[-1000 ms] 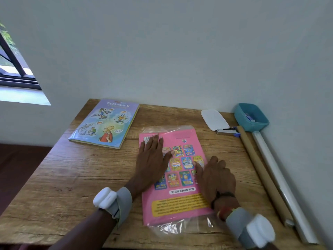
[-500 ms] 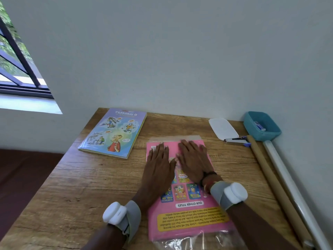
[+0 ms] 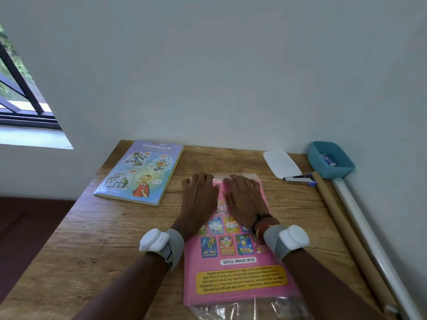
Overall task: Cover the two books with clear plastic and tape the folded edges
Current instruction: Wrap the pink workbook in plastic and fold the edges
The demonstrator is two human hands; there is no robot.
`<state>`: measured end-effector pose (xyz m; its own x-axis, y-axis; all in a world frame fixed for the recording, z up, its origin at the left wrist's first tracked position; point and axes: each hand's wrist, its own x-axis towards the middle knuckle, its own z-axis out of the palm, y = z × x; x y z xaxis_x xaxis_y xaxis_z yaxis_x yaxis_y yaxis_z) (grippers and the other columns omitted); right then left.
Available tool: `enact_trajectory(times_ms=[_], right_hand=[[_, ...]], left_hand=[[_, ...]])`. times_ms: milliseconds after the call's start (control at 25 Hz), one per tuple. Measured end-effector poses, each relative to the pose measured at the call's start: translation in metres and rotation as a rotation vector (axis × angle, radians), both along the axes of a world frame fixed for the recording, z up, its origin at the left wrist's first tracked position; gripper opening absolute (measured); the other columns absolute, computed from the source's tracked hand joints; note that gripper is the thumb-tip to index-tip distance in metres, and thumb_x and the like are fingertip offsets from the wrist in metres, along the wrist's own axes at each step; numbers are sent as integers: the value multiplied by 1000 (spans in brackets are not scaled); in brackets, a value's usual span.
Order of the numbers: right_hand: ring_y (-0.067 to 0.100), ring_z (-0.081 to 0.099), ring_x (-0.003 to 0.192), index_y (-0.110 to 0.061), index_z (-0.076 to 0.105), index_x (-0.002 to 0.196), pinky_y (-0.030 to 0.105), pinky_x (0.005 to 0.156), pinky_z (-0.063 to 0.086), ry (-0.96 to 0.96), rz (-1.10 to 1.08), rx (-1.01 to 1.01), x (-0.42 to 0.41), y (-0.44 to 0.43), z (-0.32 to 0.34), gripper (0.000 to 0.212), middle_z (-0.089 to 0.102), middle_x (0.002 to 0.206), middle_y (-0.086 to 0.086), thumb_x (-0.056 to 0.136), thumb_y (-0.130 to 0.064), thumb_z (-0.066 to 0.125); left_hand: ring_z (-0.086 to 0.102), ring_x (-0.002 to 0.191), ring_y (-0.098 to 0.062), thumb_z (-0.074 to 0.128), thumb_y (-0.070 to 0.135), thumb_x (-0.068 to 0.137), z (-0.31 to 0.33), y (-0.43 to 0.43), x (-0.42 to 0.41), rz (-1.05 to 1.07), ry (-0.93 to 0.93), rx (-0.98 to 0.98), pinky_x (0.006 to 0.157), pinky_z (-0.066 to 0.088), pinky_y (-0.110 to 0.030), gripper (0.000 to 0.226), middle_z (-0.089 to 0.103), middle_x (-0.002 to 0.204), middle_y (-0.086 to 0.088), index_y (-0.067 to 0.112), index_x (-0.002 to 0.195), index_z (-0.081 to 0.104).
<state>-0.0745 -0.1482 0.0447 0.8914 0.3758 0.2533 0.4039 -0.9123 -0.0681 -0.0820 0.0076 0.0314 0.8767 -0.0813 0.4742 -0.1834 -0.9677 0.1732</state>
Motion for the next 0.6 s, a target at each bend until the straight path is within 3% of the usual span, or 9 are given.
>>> enact_trajectory(times_ms=[80,200,440,520,600], right_hand=[[26,53,108,-19,54,119,44,93,38,9,14,20,7,11,-1,42,56,118,5,95,-37,24],[26,52,95,-19,55,104,41,83,38,-51,-91,9,24,-2,-8,32,54,104,4,94,-37,30],[26,52,101,-17,57,106,41,84,39,-51,-267,22,18,-27,-1,44,55,108,7,92,-52,35],[22,51,107,-19,58,114,40,90,37,-22,-104,129,-16,-13,6,49,55,118,4,90,-59,44],[18,51,114,-22,60,117,36,94,36,122,173,215,-65,8,10,59,54,125,0,81,-68,55]], left_hand=[[58,80,-28,52,26,90,-2,1,6,15,-54,3,71,44,-44,16,60,88,-5,14,87,62],[55,84,-26,52,36,91,-9,16,16,105,3,-76,75,41,-42,18,59,89,-2,19,90,56],[54,92,-23,60,37,90,-18,26,18,87,11,-269,81,44,-42,19,60,94,0,19,92,56],[55,92,-24,61,36,88,-15,27,19,87,7,-277,81,44,-42,18,61,93,-1,19,90,57],[55,93,-27,63,37,86,-10,27,24,74,14,-281,80,43,-41,19,62,91,-2,18,88,58]])
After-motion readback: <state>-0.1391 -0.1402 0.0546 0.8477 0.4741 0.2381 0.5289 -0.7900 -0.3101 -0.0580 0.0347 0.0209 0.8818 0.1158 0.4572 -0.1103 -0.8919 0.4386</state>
